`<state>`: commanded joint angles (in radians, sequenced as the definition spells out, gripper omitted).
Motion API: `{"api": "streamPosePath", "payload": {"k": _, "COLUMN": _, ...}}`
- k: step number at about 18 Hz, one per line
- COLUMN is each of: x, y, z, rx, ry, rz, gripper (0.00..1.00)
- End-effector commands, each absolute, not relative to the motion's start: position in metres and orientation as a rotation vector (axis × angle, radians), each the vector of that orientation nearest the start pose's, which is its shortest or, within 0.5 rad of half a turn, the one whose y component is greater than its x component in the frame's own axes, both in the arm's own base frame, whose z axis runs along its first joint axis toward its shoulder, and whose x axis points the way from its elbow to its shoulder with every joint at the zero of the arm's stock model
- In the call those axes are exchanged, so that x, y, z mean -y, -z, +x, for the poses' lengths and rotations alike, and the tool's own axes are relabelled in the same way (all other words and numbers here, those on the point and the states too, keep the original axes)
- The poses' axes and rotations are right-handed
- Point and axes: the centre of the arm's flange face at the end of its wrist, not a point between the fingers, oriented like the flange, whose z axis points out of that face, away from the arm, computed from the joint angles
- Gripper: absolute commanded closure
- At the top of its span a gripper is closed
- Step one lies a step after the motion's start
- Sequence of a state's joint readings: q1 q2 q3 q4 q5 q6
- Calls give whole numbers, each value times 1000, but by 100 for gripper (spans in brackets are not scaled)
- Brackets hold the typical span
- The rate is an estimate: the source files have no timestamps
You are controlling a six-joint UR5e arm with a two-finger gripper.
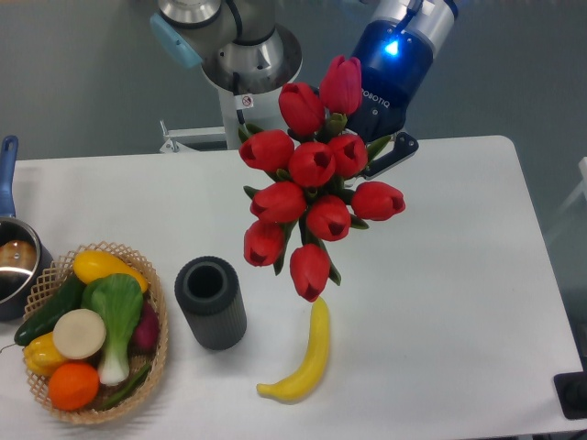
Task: Insert the flowers into the vase
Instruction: 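Carry the red tulip bunch with the gripper toward the black vase, then swing the tulips over the vase and align stems above its opening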
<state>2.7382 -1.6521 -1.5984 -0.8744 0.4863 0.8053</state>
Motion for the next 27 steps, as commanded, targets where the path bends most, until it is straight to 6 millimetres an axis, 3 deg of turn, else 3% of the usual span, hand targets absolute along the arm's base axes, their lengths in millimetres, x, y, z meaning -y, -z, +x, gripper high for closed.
{"api": "streamPosePath", "payload": {"k": 11, "x": -418, "y": -557, "z": -396, "rx": -11, "ry": 168, "rz": -1975, "gripper": 73}}
{"api": "streamPosePath", "payload": {"k": 19, "x": -465, "y": -543, "z": -373, "rx": -134, "ry": 200, "rz": -1962, "gripper": 73}}
{"api": "streamPosePath", "payload": {"k": 21, "x": -487, "y": -533, "z": -358, "rx": -197, "ry": 219, "rz": -1954, "gripper": 73}}
{"api": "streamPosePath", "payload": {"k": 27, "x": -502, "y": -521, "z": -337, "rx": -252, "ry": 374, "rz": -1851, "gripper": 73}}
